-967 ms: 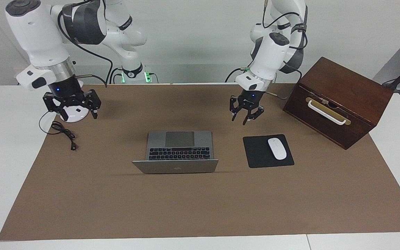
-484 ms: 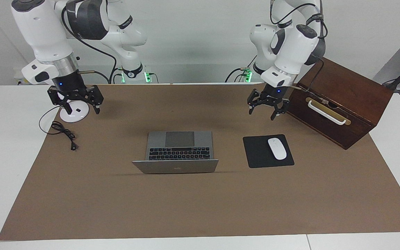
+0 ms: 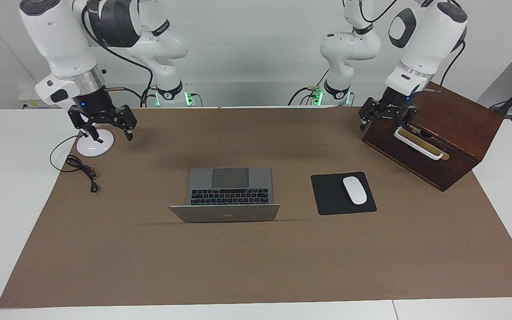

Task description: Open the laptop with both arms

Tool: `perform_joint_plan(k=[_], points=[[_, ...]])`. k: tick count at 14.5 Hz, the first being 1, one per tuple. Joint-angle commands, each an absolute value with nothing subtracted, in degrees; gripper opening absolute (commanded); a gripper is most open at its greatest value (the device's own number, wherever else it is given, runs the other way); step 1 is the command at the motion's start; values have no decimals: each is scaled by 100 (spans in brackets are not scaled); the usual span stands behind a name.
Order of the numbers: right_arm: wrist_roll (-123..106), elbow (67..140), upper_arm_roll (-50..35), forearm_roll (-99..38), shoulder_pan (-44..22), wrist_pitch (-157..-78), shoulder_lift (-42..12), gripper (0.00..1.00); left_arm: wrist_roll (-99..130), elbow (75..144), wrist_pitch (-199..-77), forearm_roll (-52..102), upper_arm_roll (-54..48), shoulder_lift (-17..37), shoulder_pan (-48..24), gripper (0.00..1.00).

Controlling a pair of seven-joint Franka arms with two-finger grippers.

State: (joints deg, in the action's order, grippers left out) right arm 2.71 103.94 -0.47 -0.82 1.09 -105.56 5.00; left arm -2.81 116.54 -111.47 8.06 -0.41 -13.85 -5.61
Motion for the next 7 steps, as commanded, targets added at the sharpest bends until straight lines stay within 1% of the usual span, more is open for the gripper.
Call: perform_joint_plan(k=[1, 3, 5, 7], points=[[352, 10556, -88, -167, 141, -10530, 764, 96, -290, 11278, -10531, 580, -97, -1371, -291, 100], [325, 10294, -97, -167, 141, -10503, 817, 96, -272, 10883, -9935, 519, -97, -1319, -150, 100], [325, 10021, -97, -176, 149, -10328, 817, 96, -264, 10452, -9337, 72, -123, -1283, -158, 100], [325, 9845, -88, -167, 149, -10135, 817, 96, -264, 10214, -9019, 18, -106, -1301, -167, 100]])
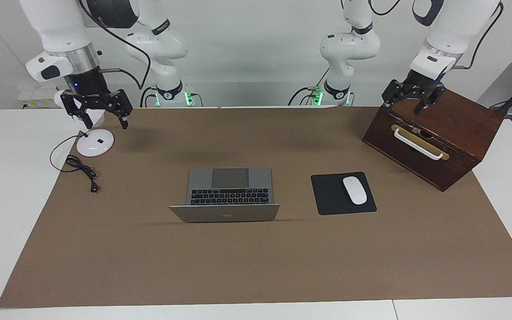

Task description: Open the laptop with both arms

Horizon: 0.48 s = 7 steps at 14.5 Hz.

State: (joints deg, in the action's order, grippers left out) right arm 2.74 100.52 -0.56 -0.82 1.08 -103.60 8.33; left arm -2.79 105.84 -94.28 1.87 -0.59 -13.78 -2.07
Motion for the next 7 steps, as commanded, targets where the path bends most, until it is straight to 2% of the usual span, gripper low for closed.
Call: perform_joint_plan(k=[1, 3, 5, 7], points=[[334, 9713, -97, -158, 141, -10038, 783, 96, -255, 10039, -8844, 18, -105, -1301, -158, 100], [325, 9231, -97, -97, 141, -9880, 529, 96, -246, 9835, -8483, 18, -105, -1275, -149, 100], [377, 8677, -97, -158, 123, -9222, 352, 96, -237, 9879, -8402, 18, -97, -1301, -80, 100], [387, 8456, -97, -79, 193, -9062, 229, 97, -229, 9914, -8472, 26, -105, -1318, 87, 100]])
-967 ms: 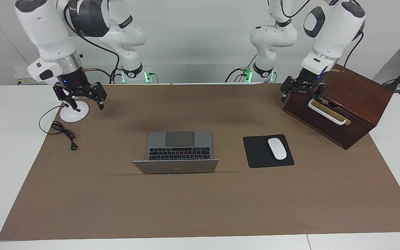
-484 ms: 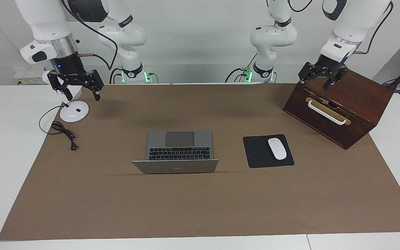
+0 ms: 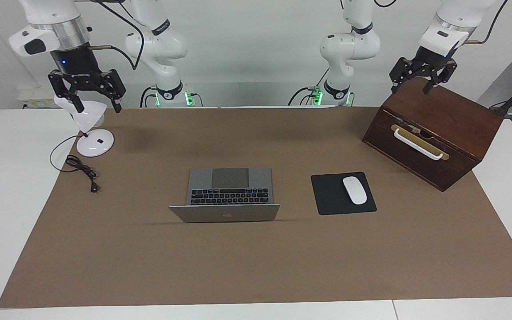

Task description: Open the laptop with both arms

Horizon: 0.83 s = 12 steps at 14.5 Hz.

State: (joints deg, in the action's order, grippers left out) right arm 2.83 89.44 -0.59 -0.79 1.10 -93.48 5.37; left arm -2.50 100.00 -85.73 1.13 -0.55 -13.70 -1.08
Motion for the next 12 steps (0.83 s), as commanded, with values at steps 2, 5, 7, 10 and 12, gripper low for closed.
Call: perform_joint_plan(k=[2, 5, 7, 10, 12], points=[[360, 8525, -70, -79, 220, -8887, 220, 97, -132, 9931, -8586, 35, -105, -1318, 219, 100], [360, 8517, -27, -97, 220, -8491, 220, 97, -105, 10045, -8692, 35, -105, -1336, 237, 100], [352, 8517, -18, -88, 237, -8447, 229, 97, -18, 10099, -8718, 35, -105, -1345, 229, 100], [290, 8525, -9, -97, 246, -8095, 264, 100, 88, 10081, -8824, 26, -105, -1336, 228, 100], [229, 8543, 35, -97, 333, -8112, 272, 100, 88, 10072, -8868, 35, -105, -1319, 237, 100]])
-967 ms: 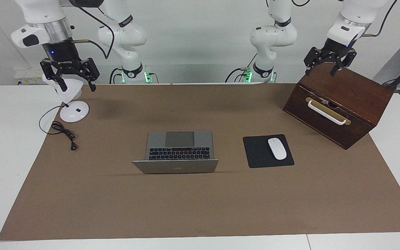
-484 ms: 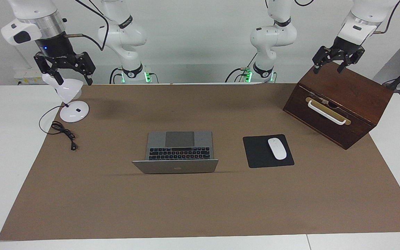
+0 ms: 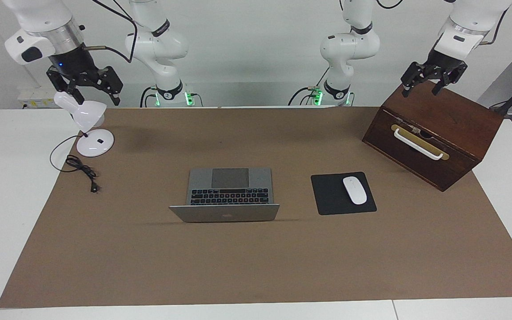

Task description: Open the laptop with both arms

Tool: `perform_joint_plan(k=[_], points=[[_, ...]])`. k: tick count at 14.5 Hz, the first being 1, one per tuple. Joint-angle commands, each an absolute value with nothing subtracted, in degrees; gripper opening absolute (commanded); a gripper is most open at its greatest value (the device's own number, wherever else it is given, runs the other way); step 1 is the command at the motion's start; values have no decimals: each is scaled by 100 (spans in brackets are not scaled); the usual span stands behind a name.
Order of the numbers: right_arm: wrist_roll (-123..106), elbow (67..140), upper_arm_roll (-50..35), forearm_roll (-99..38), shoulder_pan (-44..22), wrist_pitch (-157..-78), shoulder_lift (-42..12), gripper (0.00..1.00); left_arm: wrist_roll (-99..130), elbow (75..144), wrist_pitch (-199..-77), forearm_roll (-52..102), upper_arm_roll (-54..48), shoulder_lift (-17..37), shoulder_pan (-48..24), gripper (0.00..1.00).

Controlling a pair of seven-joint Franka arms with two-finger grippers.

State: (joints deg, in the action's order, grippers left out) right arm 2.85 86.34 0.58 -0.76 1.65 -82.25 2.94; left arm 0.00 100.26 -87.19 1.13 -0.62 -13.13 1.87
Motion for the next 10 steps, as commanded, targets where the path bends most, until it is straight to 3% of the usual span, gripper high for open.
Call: perform_joint_plan(k=[1, 10], points=[[220, 8552, 44, -97, 343, -8112, 272, 100, 105, 10029, -8877, 53, -105, -1284, 237, 100], [167, 8684, 44, -88, 316, -8095, 334, 100, 123, 9800, -8851, 44, -97, -1107, 246, 100]])
